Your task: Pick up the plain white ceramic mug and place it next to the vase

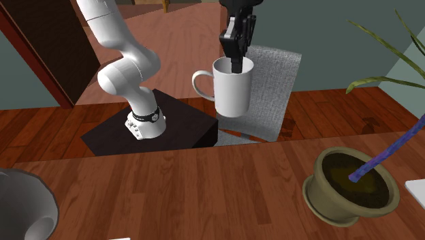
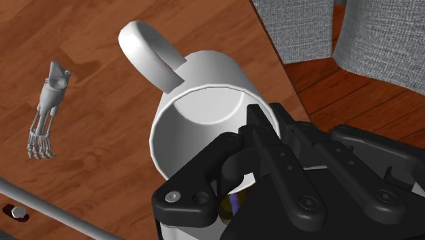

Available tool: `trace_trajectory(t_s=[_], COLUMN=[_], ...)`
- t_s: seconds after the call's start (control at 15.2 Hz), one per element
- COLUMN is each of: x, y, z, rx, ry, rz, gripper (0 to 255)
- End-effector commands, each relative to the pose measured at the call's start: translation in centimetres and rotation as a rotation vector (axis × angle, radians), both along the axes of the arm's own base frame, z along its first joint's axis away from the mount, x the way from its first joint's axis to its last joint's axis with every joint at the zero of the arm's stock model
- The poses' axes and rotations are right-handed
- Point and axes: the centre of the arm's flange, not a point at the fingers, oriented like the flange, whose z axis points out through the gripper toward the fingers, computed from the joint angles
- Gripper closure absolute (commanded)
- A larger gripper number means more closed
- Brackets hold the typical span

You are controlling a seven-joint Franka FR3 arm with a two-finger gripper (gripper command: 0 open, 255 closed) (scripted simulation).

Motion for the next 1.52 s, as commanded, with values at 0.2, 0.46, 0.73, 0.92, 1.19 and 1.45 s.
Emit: trace_trajectory(t_s=[0.2, 0.46, 0.73, 0.92, 1.19, 1.45], x=[-5.6, -9.9, -14.2, -17.4, -21.7, -26.0], y=[-3.9, -7.0, -10.1, -12.4, -15.4, -18.5], z=[-0.1, -0.1, -0.1, -0.1, -0.1, -0.1], rx=[0.001, 0.001, 0.001, 0.001, 0.001, 0.001], ry=[0.000, 0.000, 0.000, 0.000, 0.000, 0.000], rz=[0.001, 0.001, 0.001, 0.001, 0.001, 0.001], gripper=[255, 255, 255, 255, 255, 255])
